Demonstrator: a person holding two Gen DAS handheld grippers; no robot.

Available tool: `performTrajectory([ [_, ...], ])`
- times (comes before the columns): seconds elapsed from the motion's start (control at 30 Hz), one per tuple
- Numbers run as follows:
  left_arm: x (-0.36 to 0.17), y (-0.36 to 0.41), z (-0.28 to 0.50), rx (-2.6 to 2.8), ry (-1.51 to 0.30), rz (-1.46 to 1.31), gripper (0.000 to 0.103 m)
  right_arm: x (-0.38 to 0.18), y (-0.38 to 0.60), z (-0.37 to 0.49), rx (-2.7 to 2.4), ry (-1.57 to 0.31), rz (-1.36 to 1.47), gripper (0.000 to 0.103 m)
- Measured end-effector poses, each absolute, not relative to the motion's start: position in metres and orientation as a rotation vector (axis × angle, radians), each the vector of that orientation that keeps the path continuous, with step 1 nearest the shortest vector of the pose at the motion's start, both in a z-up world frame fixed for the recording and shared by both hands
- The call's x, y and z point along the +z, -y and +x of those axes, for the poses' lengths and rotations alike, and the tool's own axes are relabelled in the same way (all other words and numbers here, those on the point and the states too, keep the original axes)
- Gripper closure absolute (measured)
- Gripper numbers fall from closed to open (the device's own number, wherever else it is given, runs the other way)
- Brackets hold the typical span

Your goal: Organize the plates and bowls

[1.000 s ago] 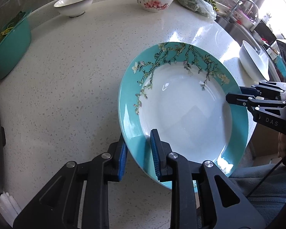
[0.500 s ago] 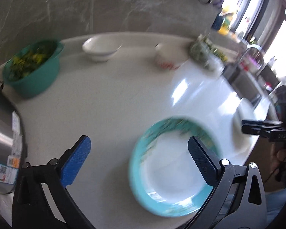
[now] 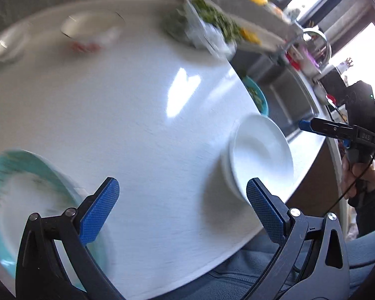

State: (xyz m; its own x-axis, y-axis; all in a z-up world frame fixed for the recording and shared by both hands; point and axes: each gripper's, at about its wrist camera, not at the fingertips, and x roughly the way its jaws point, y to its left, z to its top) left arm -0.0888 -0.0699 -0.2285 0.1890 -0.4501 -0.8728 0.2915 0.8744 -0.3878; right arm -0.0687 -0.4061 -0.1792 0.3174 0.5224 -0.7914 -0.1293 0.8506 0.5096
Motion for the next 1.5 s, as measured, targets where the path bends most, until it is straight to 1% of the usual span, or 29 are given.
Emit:
performTrajectory([
  [0.1,-0.245,0.103,-0.089,-0.504,-1.332,-0.134,0.001,-0.200,0.433,-0.070,0.450,-1.221,0.419,0.028],
  [0.17,-0.250,0.115,-0.089,-0.475,-1.339,-0.125,0.002,-0.216,0.441,-0.070,0.462,-1.262,0.453,0.033],
  [0.23,-0.255,0.124,-0.087,-0.455,-1.349,-0.117,0.009,-0.226,0.443,-0.073,0.473,-1.289,0.461,0.034],
  [0.27,-0.259,0.128,-0.086,-0.451,-1.360,-0.111,0.020,-0.230,0.442,-0.074,0.487,-1.298,0.474,0.034],
  [0.3,-0.263,0.131,-0.085,-0.448,-1.370,-0.105,0.028,-0.232,0.440,-0.075,0.498,-1.304,0.477,0.034],
  [0.4,-0.275,0.138,-0.084,-0.455,-1.396,-0.110,0.028,-0.238,0.431,-0.078,0.523,-1.325,0.440,0.035],
  [0.5,-0.285,0.146,-0.087,-0.454,-1.406,-0.105,0.028,-0.245,0.427,-0.076,0.536,-1.350,0.442,0.041],
  [0.53,-0.288,0.148,-0.087,-0.450,-1.409,-0.106,0.030,-0.247,0.425,-0.076,0.541,-1.360,0.440,0.042],
  [0.57,-0.290,0.150,-0.087,-0.449,-1.412,-0.111,0.037,-0.249,0.424,-0.077,0.544,-1.367,0.435,0.046],
  [0.6,-0.293,0.152,-0.086,-0.443,-1.418,-0.112,0.046,-0.251,0.423,-0.077,0.546,-1.373,0.431,0.047],
  [0.63,-0.296,0.154,-0.085,-0.439,-1.423,-0.110,0.049,-0.253,0.422,-0.077,0.547,-1.379,0.428,0.048],
  [0.73,-0.301,0.159,-0.083,-0.446,-1.427,-0.114,0.052,-0.258,0.422,-0.076,0.544,-1.396,0.422,0.053],
  [0.8,-0.303,0.164,-0.082,-0.451,-1.428,-0.112,0.058,-0.263,0.424,-0.076,0.531,-1.409,0.426,0.056],
  [0.83,-0.302,0.165,-0.079,-0.453,-1.427,-0.111,0.059,-0.265,0.425,-0.075,0.523,-1.417,0.429,0.059],
  [0.87,-0.302,0.167,-0.078,-0.454,-1.425,-0.113,0.064,-0.267,0.426,-0.073,0.516,-1.421,0.429,0.067],
  [0.9,-0.302,0.169,-0.077,-0.460,-1.423,-0.115,0.072,-0.268,0.426,-0.073,0.511,-1.424,0.426,0.070],
  [0.93,-0.303,0.174,-0.075,-0.467,-1.419,-0.116,0.075,-0.269,0.425,-0.072,0.514,-1.426,0.431,0.073],
  [0.97,-0.303,0.179,-0.075,-0.472,-1.417,-0.107,0.080,-0.269,0.424,-0.072,0.519,-1.427,0.429,0.076],
  [1.0,-0.302,0.183,-0.075,-0.481,-1.413,-0.103,0.087,-0.268,0.422,-0.072,0.526,-1.426,0.424,0.082],
  [1.03,-0.301,0.188,-0.075,-0.490,-1.408,-0.096,0.090,-0.267,0.419,-0.072,0.537,-1.429,0.418,0.082],
  [1.3,-0.297,0.186,-0.072,-0.439,-1.415,-0.089,0.093,-0.265,0.407,-0.065,0.528,-1.457,0.399,0.083],
  [1.5,-0.275,0.164,-0.058,-0.376,-1.386,-0.106,0.093,-0.249,0.386,-0.044,0.571,-1.444,0.385,0.083],
])
